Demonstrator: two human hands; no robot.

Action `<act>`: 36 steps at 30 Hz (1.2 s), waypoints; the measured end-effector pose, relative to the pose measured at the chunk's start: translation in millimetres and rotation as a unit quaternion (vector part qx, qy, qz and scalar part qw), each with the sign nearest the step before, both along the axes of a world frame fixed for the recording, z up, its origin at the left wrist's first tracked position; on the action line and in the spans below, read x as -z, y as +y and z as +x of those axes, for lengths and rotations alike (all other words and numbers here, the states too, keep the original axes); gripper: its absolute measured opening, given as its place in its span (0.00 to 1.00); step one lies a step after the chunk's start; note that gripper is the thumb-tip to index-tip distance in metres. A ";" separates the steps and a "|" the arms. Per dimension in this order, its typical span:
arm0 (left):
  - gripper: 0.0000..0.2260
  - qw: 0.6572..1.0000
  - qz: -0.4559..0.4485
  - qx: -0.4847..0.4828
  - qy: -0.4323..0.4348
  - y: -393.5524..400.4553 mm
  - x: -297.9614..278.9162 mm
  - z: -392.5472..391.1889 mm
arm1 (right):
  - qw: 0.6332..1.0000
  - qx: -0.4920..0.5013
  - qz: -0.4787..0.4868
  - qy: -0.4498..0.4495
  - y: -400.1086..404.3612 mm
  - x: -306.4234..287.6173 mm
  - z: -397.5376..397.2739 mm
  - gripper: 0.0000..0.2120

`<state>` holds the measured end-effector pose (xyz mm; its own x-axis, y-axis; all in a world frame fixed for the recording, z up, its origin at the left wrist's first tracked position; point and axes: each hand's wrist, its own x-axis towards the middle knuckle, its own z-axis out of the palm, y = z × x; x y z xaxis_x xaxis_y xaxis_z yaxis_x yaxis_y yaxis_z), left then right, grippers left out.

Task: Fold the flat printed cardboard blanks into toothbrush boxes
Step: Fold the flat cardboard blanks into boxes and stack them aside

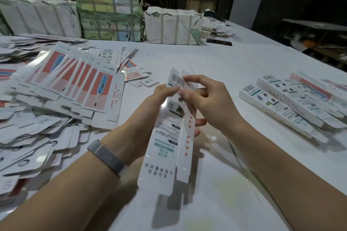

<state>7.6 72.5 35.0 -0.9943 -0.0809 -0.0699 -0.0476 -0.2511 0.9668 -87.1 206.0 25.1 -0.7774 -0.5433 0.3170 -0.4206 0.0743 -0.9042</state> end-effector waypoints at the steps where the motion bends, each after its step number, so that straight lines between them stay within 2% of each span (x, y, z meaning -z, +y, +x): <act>1: 0.15 0.999 0.026 -0.001 -0.032 0.5 -1.5 1.5 | 1.000 -0.002 0.007 -0.010 0.2 -0.1 -0.2 0.14; 5: 0.22 0.998 0.024 -0.038 -0.039 -5.0 3.7 3.7 | 0.999 -0.017 0.026 -0.021 0.0 3.5 0.0 0.14; 10: 0.15 1.000 0.011 -0.020 -0.012 -1.1 7.2 6.7 | 0.997 0.014 0.048 0.055 0.7 3.7 -6.0 0.11; 16: 0.19 0.999 0.039 -0.031 0.016 5.3 4.1 10.6 | 0.994 0.014 0.077 0.071 5.7 -3.6 -10.3 0.13; 18: 0.20 0.999 0.000 -0.032 0.016 5.4 6.6 1.7 | 0.997 0.002 0.057 0.061 9.1 -6.4 -13.7 0.10; 20: 0.17 0.993 -0.094 -0.066 0.011 7.6 0.4 -14.2 | 0.999 -0.011 0.033 0.042 12.5 -10.0 -16.0 0.08; 21: 0.19 0.987 -0.131 -0.082 0.037 8.2 -3.1 -16.0 | 0.999 -0.019 0.022 0.032 14.6 -11.9 -16.9 0.08; 22: 0.28 0.980 -0.160 -0.087 0.075 9.8 -5.6 -16.0 | 0.999 -0.027 0.015 0.026 16.6 -13.8 -17.4 0.09; 24: 0.65 0.969 -0.168 -0.093 0.156 8.4 -4.1 -27.8 | 0.999 -0.044 0.016 0.025 20.0 -17.7 -17.6 0.10; 25: 0.77 0.968 -0.151 -0.083 0.183 8.1 -1.9 -32.7 | 0.998 -0.053 0.019 0.025 21.5 -19.2 -17.6 0.10; 27: 0.82 0.965 -0.145 -0.081 0.205 7.1 2.6 -39.3 | 0.997 -0.064 0.024 0.023 24.2 -21.6 -16.9 0.11; 29: 0.78 0.966 -0.130 -0.105 0.196 11.5 1.2 -49.9 | 0.997 -0.070 0.029 0.021 27.3 -24.7 -17.1 0.12; 30: 0.71 0.969 -0.119 -0.108 0.188 14.1 1.5 -52.9 | 0.997 -0.072 0.028 0.019 28.9 -26.4 -17.5 0.12; 34: 0.17 0.975 -0.179 -0.081 0.104 19.8 -4.8 -49.3 | 0.996 -0.056 0.021 0.068 29.9 -27.8 -14.1 0.11; 36: 0.07 0.974 -0.185 -0.073 0.112 11.5 6.0 -37.6 | 0.993 -0.057 0.013 0.106 26.3 -28.0 -9.7 0.09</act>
